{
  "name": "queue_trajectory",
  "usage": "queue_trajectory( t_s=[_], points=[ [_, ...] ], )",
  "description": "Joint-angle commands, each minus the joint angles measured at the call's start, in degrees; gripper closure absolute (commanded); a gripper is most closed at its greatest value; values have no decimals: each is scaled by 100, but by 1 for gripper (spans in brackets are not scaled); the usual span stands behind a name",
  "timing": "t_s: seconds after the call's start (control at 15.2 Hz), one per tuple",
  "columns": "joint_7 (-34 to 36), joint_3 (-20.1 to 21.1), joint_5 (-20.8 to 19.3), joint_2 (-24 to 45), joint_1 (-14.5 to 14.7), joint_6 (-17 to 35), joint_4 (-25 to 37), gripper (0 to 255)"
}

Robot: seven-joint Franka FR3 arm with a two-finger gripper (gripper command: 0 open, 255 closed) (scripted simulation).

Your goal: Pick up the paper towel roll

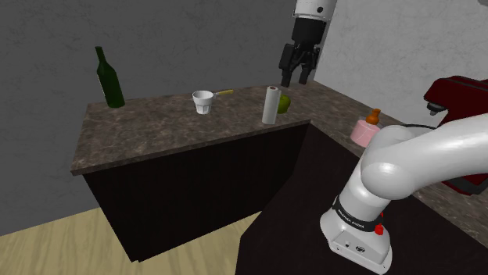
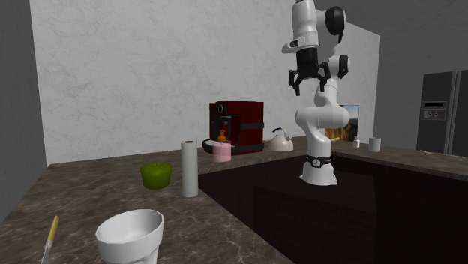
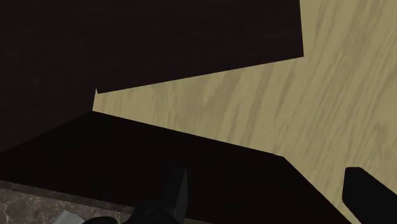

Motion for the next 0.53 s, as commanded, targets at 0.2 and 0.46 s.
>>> queue_trajectory(
  t_s=[0.2, 0.46],
  points=[
    [-302, -253, -232, 342, -100, 351, -26, 0],
    [-686, -588, -494, 876, -221, 821, 35, 0]
  ],
)
